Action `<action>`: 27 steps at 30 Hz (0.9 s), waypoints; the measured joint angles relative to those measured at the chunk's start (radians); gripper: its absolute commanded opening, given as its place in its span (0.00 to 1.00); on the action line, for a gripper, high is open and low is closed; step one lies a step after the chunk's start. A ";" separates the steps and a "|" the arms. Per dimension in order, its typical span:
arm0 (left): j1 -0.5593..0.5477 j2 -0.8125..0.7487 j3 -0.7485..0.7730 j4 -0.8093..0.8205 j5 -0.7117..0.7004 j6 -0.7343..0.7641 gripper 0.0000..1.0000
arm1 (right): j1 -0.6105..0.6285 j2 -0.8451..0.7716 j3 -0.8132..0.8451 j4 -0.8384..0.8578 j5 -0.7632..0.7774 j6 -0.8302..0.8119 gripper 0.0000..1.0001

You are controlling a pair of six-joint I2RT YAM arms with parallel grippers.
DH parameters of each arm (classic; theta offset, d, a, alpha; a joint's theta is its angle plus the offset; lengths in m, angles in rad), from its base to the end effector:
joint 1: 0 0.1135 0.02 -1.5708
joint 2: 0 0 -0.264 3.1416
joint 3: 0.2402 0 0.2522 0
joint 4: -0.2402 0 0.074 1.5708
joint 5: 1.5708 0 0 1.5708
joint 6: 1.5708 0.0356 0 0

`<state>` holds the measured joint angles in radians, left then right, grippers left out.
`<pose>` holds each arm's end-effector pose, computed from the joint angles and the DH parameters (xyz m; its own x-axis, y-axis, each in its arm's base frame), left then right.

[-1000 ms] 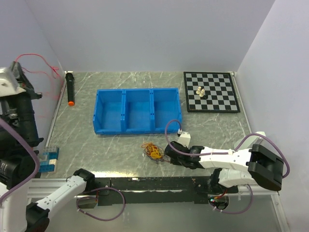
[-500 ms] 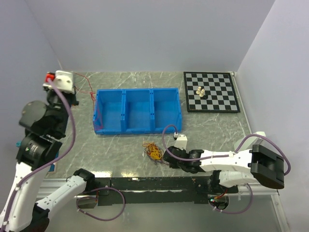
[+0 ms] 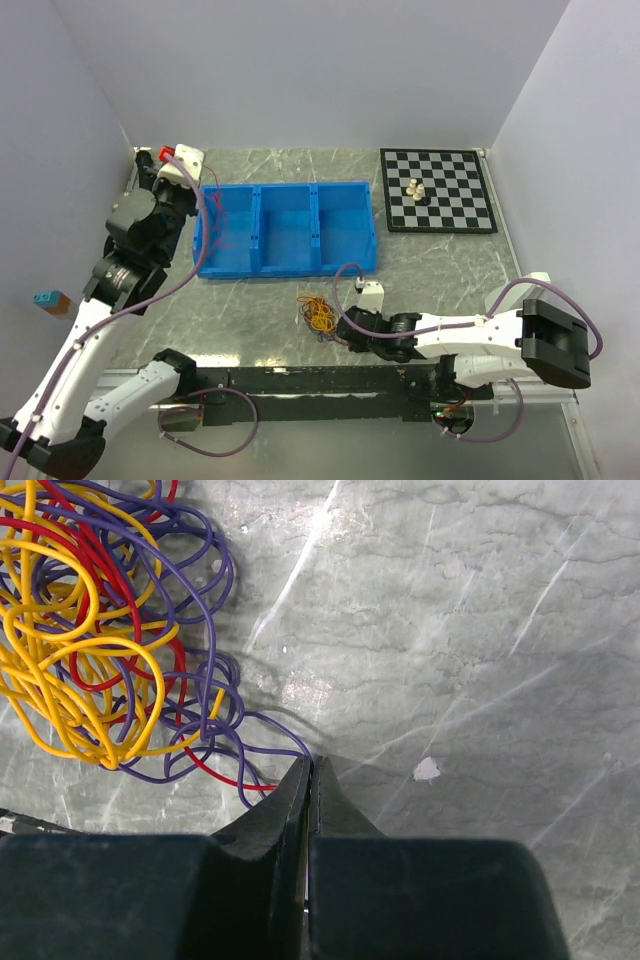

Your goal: Untangle the cables

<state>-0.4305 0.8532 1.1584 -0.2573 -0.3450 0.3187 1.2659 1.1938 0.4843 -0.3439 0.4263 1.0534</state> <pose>0.1590 -0.0598 0.4484 0.0682 0.2932 -0.9536 0.0678 0.9523 0.2976 0.0742 0.1867 0.1524 -0.8305 -0.0029 -0.5570 -0.1724 0.9522 0.2521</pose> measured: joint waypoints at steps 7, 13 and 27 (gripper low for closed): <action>0.000 0.032 -0.029 0.068 0.000 0.005 0.01 | 0.004 0.001 0.000 0.003 0.000 0.000 0.00; 0.005 0.088 -0.029 0.142 -0.008 0.027 0.01 | 0.004 0.012 0.000 0.014 0.000 -0.004 0.00; 0.079 0.201 -0.082 0.211 -0.012 0.005 0.01 | 0.011 0.020 0.000 0.021 0.001 0.001 0.00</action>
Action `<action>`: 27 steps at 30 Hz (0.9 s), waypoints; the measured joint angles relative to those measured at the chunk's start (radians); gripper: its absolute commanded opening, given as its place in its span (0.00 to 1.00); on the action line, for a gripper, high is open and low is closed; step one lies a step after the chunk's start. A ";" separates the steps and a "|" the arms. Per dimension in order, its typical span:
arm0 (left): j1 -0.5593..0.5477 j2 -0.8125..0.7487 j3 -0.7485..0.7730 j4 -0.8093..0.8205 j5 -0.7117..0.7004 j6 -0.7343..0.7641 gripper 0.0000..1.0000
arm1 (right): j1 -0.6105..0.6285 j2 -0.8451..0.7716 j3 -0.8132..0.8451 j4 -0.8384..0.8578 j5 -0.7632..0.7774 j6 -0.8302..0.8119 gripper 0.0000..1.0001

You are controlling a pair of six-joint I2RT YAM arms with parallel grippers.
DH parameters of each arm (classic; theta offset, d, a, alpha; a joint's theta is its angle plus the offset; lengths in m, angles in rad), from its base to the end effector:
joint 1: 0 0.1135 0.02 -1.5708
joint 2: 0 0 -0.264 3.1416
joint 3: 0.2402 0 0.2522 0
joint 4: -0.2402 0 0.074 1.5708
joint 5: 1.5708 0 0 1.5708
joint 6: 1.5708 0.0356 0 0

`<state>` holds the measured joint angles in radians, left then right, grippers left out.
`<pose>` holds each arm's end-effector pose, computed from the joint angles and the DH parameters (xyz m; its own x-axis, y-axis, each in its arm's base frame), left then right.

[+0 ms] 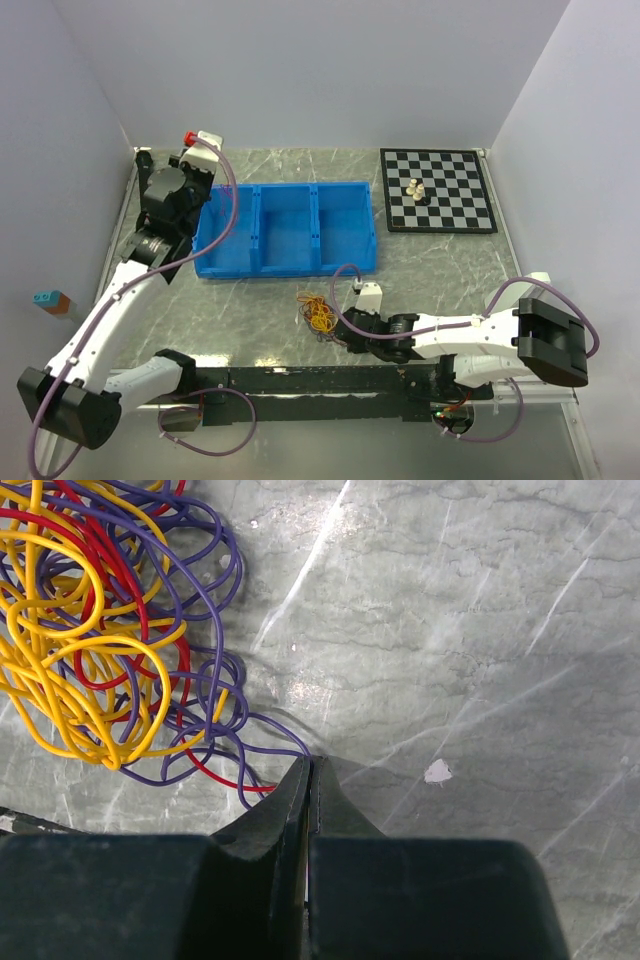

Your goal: Untangle the cables

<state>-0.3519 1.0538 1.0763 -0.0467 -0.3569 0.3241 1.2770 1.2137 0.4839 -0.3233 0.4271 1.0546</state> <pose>0.2299 -0.0712 0.4059 -0.0231 0.3264 -0.9450 0.0026 0.9452 0.3264 0.0729 0.1900 0.1498 -0.8302 -0.0106 -0.5573 -0.1818 0.9503 0.2527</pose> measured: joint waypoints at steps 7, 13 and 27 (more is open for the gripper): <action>0.028 0.089 -0.023 -0.075 0.023 -0.033 0.87 | 0.006 -0.003 0.000 0.000 0.002 0.000 0.00; 0.028 0.069 -0.024 -0.207 0.139 -0.074 0.97 | 0.017 -0.017 0.000 0.001 0.003 -0.001 0.00; -0.315 0.073 -0.084 -0.502 0.621 -0.074 0.97 | 0.017 -0.017 0.002 0.006 0.004 -0.005 0.00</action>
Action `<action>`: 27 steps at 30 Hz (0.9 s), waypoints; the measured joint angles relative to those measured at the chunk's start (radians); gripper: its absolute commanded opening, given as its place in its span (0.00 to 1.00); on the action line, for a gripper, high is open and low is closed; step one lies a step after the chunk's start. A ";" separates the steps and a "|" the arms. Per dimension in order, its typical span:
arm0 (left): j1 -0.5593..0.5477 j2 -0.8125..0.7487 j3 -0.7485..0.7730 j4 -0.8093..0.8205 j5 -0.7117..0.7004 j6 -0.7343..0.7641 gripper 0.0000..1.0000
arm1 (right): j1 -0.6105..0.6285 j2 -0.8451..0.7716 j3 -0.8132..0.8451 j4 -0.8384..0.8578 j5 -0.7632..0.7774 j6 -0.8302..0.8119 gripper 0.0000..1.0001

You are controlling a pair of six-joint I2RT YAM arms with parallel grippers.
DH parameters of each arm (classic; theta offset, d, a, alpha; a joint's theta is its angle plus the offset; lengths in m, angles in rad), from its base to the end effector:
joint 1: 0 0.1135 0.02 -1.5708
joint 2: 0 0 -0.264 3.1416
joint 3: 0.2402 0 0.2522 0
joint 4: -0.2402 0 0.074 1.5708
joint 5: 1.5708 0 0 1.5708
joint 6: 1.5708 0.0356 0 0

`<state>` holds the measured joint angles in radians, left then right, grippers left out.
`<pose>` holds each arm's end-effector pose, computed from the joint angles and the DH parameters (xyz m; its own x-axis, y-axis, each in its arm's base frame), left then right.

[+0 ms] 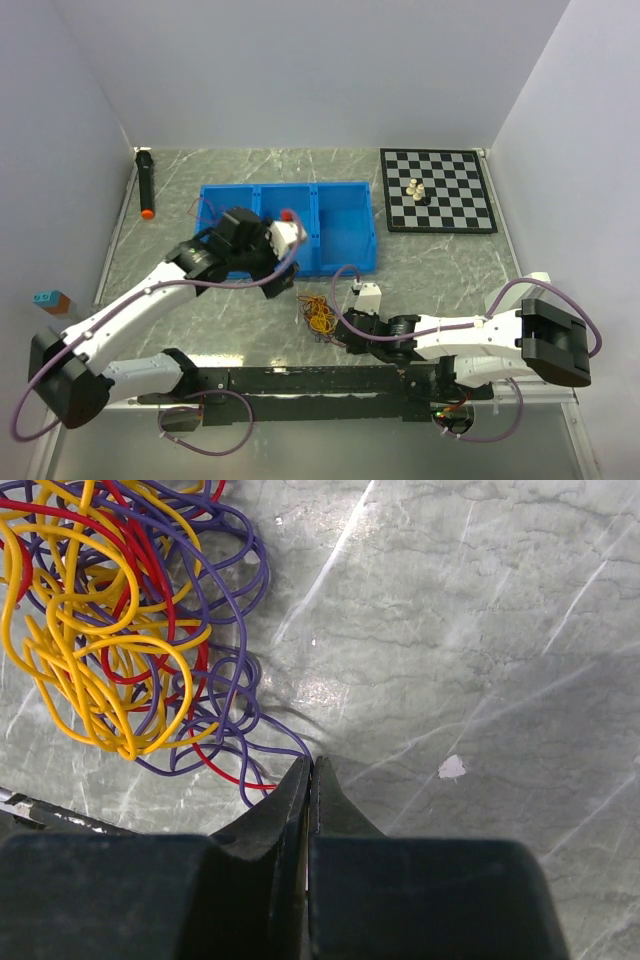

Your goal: Untangle the cables

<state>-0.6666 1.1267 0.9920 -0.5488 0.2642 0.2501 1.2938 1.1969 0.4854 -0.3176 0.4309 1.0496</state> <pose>0.1840 -0.1566 0.3100 -0.2938 0.5351 -0.7921 0.8553 0.5171 0.0321 0.0698 0.1913 0.1536 -0.8235 -0.0152 -0.5671 -0.2026 0.9416 0.2689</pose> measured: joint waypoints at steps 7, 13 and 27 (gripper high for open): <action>-0.093 0.106 -0.053 -0.047 0.064 0.041 0.98 | 0.004 0.000 0.000 -0.004 0.003 0.001 0.00; 0.009 0.090 -0.032 -0.013 -0.032 0.051 0.97 | 0.005 0.001 0.005 -0.008 0.002 0.000 0.00; 0.753 0.266 0.185 0.161 -0.068 -0.035 0.97 | 0.005 0.058 0.027 0.011 -0.005 -0.023 0.00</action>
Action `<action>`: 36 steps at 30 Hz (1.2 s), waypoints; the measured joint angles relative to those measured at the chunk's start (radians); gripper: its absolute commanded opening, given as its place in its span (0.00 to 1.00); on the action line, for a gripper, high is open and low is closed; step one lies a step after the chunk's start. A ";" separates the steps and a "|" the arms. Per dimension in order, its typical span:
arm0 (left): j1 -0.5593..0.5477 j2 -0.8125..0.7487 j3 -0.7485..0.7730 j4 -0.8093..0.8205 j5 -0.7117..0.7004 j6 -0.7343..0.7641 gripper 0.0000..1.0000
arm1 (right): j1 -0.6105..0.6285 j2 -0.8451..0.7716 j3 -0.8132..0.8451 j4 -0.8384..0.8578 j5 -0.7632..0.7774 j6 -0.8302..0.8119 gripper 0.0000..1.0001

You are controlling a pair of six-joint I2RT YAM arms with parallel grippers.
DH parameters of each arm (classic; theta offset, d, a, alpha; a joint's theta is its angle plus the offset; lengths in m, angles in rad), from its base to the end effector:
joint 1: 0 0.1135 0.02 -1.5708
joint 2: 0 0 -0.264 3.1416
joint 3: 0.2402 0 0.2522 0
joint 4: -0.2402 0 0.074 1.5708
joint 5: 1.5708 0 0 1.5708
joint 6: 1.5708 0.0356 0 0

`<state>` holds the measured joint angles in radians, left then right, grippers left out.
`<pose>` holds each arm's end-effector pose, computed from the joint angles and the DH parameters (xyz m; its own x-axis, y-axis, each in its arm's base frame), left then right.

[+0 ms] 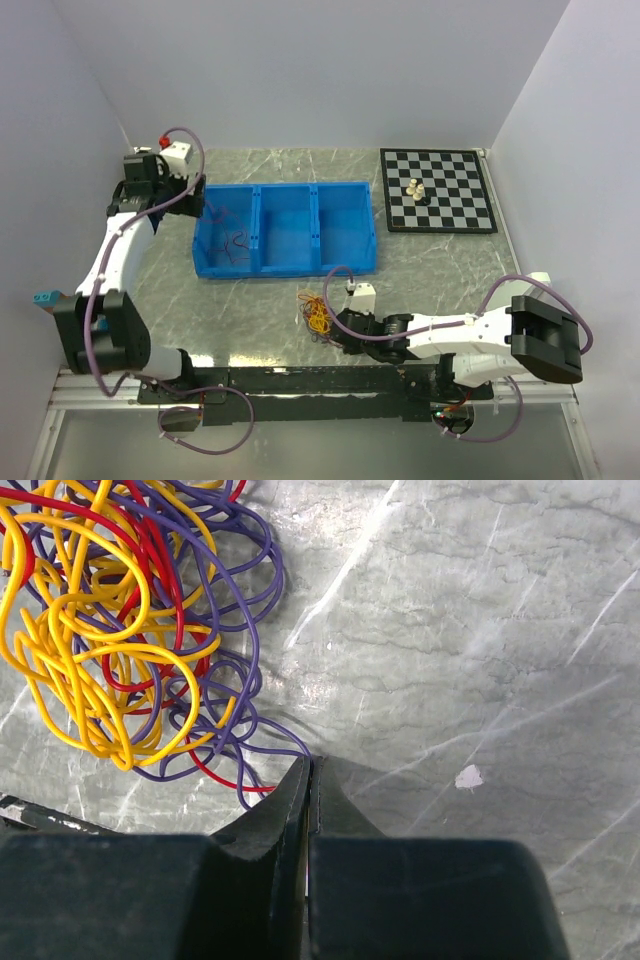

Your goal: Untangle the cables

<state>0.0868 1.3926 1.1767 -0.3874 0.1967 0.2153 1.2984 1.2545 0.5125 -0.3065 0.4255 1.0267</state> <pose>0.3144 0.0204 0.3177 -0.5361 0.1637 -0.8281 0.1943 0.9786 0.0676 0.0712 0.2003 0.1509 -0.8239 -0.0527 -0.5643 -0.2259 0.9437 0.2417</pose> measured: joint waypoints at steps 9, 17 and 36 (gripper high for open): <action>0.130 0.045 -0.044 -0.037 0.058 -0.014 0.91 | 0.000 0.000 0.000 0.009 -0.001 0.000 0.00; 0.132 0.094 -0.045 -0.013 0.159 -0.081 0.86 | 0.000 0.000 -0.002 0.018 -0.001 0.001 0.00; 0.101 0.179 -0.050 0.099 0.232 -0.238 0.08 | 0.000 -0.006 -0.017 0.032 -0.001 0.002 0.00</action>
<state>0.1879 1.5719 1.1263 -0.2886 0.4290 -0.0223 1.2984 1.2488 0.4953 -0.2741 0.4248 1.0283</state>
